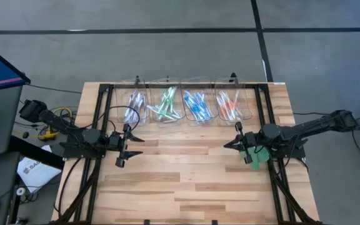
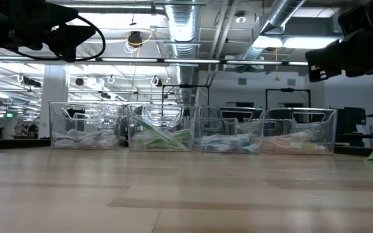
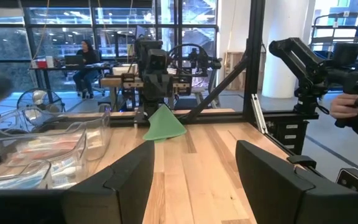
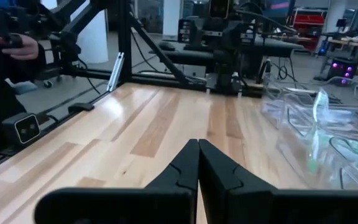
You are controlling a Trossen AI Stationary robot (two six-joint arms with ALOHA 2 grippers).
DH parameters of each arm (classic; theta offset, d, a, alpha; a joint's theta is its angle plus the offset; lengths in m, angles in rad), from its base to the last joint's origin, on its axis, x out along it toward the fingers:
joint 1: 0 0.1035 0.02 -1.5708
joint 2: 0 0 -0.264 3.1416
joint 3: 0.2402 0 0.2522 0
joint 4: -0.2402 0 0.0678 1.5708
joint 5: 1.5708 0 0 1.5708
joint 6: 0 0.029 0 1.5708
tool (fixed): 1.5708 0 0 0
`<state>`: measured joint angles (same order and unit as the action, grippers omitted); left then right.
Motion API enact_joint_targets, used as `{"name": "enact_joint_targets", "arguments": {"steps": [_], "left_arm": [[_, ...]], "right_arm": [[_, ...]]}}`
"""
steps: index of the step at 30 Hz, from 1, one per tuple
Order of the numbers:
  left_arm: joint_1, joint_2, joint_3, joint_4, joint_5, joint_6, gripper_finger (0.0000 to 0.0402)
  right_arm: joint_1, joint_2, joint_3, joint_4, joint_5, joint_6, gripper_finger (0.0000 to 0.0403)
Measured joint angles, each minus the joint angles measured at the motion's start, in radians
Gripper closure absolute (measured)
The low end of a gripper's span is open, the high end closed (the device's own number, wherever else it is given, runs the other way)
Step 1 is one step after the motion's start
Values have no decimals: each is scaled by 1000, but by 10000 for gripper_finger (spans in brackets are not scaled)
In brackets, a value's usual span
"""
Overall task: Pick & Place Toothbrushes
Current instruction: Return to Home Position
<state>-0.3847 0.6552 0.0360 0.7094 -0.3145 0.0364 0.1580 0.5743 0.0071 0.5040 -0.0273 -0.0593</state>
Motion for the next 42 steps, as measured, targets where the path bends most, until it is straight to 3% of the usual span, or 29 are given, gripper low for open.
{"name": "enact_joint_targets", "arguments": {"steps": [9,23,29,42], "left_arm": [[0,0,0,1,0,0,184],[0,0,29,3,0,0,184],[5,0,30,3,0,8,184],[8,0,30,1,1,8,184]], "right_arm": [[10,-33,0,-140,1,108,403],[11,-414,-1,-476,20,-1,403],[13,-540,5,-508,21,-76,403],[13,-534,5,-509,22,-79,403]]}}
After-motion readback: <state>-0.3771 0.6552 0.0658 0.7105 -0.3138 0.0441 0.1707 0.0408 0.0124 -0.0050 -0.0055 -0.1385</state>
